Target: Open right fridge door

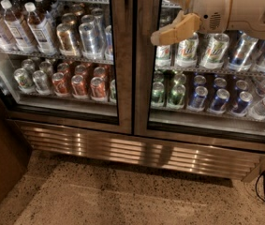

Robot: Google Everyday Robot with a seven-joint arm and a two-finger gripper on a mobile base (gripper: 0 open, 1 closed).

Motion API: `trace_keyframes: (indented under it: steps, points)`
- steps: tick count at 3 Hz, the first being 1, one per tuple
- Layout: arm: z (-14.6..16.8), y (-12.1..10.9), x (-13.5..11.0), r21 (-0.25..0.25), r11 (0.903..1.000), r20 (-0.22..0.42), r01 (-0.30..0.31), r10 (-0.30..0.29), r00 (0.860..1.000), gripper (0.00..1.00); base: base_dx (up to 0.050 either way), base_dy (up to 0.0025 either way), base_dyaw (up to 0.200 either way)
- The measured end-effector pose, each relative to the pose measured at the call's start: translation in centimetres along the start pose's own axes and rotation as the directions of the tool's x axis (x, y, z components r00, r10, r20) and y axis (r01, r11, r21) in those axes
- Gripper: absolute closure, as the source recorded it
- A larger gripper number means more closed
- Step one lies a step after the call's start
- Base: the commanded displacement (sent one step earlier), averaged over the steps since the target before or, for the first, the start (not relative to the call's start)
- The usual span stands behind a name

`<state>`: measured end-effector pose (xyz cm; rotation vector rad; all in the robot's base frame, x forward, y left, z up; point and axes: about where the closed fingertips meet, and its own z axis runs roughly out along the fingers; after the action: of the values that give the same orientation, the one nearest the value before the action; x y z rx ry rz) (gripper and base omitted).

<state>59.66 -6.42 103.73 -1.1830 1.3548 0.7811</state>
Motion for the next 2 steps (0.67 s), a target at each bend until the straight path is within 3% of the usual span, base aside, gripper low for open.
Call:
trace_keyframes:
  steps: [2]
  points:
    - [1.88, 0.95, -0.15, -0.049, 0.9986, -0.03, 0.02, -0.022, 0.999, 0.0, 0.0, 0.0, 0.0]
